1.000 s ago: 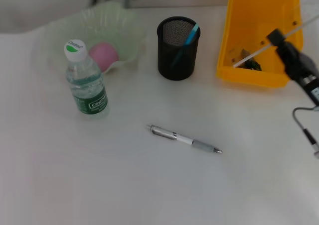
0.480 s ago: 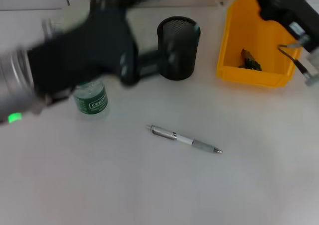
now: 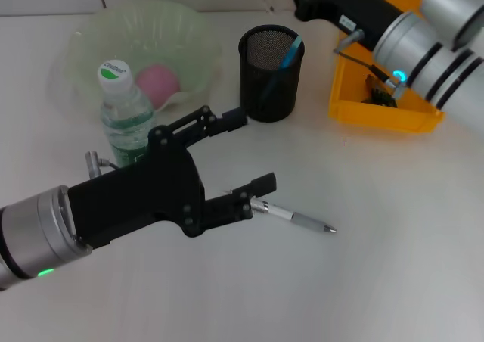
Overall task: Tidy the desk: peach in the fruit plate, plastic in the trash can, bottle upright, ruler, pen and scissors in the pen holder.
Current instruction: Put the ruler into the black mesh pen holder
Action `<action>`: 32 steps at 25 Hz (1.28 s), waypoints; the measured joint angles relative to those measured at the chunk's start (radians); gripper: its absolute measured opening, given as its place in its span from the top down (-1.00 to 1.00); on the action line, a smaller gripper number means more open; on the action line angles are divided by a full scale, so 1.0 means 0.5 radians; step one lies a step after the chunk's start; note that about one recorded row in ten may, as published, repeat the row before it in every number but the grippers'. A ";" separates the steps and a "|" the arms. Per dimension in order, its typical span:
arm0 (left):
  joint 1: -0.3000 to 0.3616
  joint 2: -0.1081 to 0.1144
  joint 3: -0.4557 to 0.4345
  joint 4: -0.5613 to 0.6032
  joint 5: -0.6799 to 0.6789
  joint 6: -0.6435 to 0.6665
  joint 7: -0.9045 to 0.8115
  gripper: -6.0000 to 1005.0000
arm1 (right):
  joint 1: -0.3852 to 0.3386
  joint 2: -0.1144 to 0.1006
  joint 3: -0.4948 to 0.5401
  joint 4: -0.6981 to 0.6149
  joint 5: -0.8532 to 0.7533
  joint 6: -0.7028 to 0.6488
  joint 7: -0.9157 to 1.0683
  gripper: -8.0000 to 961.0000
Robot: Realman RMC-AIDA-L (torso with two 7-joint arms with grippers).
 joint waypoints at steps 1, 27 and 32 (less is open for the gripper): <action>-0.001 0.001 -0.002 -0.032 0.001 0.001 0.016 -0.56 | 0.013 0.000 0.000 0.042 -0.002 0.047 -0.047 0.94; -0.023 0.004 0.013 -0.208 0.008 0.032 0.050 -0.56 | -0.028 0.002 -0.084 0.155 -0.009 0.202 -0.099 0.83; -0.016 0.006 0.004 -0.212 0.008 0.033 0.051 -0.56 | -0.067 0.003 -0.085 0.161 -0.026 0.138 -0.099 0.65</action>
